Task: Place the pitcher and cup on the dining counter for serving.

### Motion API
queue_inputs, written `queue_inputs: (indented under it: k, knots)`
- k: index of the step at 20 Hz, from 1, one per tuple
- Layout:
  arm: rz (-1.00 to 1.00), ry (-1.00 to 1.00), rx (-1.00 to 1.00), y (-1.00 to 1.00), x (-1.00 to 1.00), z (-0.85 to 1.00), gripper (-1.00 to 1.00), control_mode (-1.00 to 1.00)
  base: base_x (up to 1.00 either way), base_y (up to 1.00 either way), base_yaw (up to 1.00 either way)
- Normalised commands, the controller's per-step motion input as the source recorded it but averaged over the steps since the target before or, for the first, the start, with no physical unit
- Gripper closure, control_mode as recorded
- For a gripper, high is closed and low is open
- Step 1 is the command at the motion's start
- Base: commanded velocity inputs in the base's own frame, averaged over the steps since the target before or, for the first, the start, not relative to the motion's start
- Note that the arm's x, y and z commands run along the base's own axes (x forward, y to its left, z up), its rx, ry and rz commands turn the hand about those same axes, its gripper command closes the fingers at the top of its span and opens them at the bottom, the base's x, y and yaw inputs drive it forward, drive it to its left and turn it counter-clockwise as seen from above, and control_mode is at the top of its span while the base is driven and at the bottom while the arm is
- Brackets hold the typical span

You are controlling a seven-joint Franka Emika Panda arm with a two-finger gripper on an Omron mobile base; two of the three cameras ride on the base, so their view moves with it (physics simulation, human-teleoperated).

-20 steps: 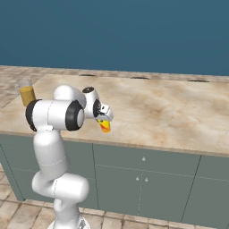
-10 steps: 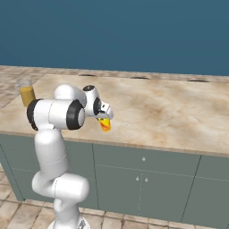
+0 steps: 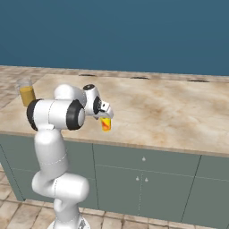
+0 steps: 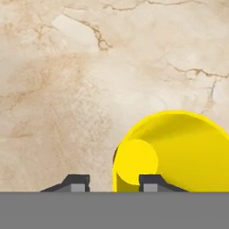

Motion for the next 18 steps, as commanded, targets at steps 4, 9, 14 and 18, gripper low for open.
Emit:
queue_inputs:
  k: [4, 9, 14, 18]
  knots:
    - [0.0, 0.0, 0.0, 0.0, -0.02, 0.61, -1.0, -1.0, 0.0, 0.0, 0.0]
    - [0.0, -0.07, -0.03, 0.04, -0.27, 0.96, -1.0, -1.0, 0.0, 0.0, 0.0]
    - [0.0, -0.2, -0.06, 0.09, -0.8, 0.98, -1.0, -1.0, 0.0, 0.0, 0.0]
    - [0.0, -0.26, -0.03, 0.09, -1.0, 0.64, -1.0, -1.0, 0.0, 0.0, 0.0]
